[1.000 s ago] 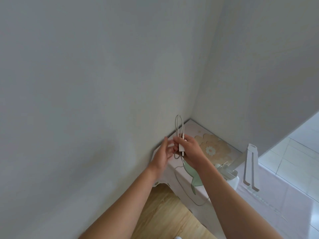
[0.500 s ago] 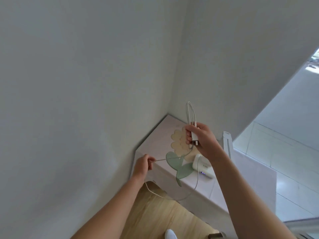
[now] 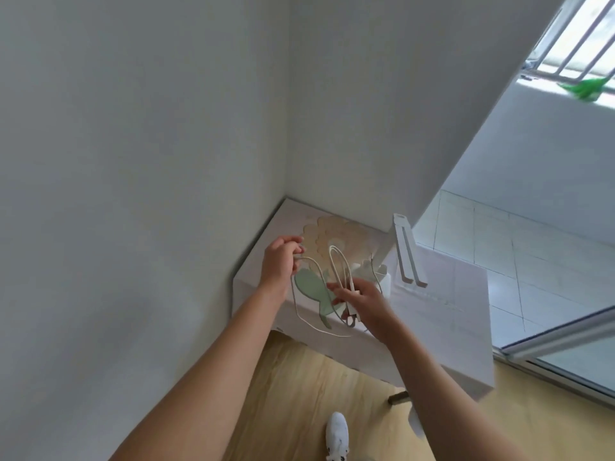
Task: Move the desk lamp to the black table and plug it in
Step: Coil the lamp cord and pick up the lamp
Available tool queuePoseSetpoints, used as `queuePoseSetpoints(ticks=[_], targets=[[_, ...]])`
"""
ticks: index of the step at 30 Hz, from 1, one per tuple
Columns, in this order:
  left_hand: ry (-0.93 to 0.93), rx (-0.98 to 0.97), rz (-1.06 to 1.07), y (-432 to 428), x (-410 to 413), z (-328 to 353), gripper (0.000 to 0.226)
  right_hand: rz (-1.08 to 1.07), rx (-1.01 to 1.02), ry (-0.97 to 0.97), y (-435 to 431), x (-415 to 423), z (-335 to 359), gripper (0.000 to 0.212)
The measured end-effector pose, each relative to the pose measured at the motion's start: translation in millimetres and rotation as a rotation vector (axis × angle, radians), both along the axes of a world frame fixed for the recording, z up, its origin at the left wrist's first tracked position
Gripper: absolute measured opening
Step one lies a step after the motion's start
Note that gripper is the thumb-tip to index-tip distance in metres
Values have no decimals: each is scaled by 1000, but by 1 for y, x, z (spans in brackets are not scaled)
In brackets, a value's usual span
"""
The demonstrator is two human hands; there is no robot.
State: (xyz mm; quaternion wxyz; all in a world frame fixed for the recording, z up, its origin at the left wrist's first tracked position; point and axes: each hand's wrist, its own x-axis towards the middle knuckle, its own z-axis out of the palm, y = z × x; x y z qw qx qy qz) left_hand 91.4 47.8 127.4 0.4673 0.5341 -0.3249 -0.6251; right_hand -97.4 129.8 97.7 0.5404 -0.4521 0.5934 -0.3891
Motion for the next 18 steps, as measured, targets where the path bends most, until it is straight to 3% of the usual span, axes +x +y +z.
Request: queuePoseSetpoints(ticks=[6, 13, 16, 18], targets=[[392, 212, 35, 1, -27, 9, 26, 81, -2, -22, 1, 8, -8, 17], [485, 298, 165, 3, -51, 5, 28, 180, 10, 85, 1, 3, -14, 17], [398, 254, 143, 4, -59, -2, 29, 184, 3, 158, 1, -2, -19, 17], [123, 166, 86, 4, -60, -11, 26, 154, 20, 92, -1, -7, -19, 12]])
